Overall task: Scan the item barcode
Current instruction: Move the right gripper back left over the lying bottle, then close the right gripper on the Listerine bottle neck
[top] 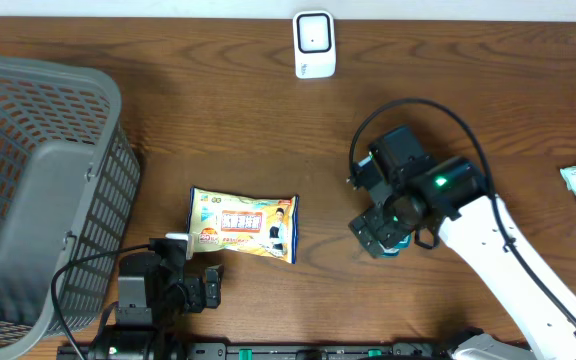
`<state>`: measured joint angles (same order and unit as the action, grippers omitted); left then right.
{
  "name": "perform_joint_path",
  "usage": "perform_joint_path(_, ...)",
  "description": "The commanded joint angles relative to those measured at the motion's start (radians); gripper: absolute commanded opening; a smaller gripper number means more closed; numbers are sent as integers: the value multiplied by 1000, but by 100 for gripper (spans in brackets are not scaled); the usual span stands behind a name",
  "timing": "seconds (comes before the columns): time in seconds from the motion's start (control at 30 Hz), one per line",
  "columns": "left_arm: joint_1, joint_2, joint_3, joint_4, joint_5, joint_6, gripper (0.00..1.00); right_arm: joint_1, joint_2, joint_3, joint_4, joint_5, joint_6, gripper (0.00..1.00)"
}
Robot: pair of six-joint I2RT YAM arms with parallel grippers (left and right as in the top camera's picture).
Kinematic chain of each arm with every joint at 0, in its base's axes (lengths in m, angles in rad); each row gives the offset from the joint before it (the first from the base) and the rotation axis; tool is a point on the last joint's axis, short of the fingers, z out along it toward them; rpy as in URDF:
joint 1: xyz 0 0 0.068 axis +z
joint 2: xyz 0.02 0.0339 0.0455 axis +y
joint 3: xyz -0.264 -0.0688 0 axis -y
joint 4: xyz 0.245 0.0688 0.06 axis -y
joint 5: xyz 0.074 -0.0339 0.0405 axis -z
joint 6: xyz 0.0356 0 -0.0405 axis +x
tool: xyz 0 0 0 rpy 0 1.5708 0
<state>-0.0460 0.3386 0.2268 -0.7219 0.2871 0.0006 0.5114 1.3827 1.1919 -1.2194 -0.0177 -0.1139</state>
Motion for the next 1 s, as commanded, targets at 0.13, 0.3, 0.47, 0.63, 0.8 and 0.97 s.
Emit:
perform_joint_path(0.13,2,-2,5,0,8,6,99,8,-6,-115,59,28,-48,96)
perform_joint_path(0.3,2,-2,5,0,8,6,99,8,-6,-129,83,64,-48,99)
perform_joint_path(0.47,2,-2,5,0,8,6,99,7,-6,-135,87,77,-51,99)
perform_joint_path(0.63,2,-2,5,1,8,6,99,8,-6,-188,121,91,-67,83)
perform_joint_path(0.8,2,-2,5,0,8,6,99,17,-6,-203,126,91,-67,72)
perform_joint_path(0.97,2,-2,5,1,8,6,99,29,-6,-198,123,91,-67,37)
